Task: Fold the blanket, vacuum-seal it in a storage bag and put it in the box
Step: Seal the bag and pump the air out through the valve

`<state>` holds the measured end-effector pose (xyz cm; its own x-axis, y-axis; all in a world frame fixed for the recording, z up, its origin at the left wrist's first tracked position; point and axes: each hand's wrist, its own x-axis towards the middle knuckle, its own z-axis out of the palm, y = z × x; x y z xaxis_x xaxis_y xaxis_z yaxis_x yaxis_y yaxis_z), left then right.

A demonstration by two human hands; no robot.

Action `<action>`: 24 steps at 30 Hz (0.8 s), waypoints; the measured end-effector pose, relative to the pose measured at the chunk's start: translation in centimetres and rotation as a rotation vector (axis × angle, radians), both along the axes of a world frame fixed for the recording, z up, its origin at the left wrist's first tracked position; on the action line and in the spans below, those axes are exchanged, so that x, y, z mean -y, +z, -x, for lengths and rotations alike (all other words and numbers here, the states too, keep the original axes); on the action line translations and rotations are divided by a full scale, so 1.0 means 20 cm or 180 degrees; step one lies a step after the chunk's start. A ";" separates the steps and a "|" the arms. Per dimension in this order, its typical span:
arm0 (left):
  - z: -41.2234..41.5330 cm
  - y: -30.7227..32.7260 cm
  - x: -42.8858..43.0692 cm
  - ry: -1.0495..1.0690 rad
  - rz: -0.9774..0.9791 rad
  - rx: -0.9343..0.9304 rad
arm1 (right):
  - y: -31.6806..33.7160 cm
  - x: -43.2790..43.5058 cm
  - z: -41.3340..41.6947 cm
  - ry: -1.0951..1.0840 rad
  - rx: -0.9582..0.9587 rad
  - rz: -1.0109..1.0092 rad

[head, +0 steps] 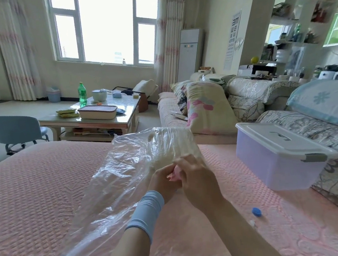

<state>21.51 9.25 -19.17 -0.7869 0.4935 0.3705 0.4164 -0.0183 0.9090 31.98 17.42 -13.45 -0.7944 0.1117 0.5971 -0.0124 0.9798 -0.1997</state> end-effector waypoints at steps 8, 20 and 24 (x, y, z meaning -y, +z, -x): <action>-0.01 0.05 0.03 -0.0323 -0.0167 -0.0036 | 0.26 0.04 -0.05 0.0700 -0.2228 -0.0059; -0.03 0.06 0.03 -0.0129 -0.0122 0.0011 | 0.10 0.00 0.00 0.0405 -0.0782 0.0076; -0.02 0.05 0.03 -0.0225 -0.0196 -0.0073 | 0.23 0.00 -0.01 0.0794 -0.2281 -0.0089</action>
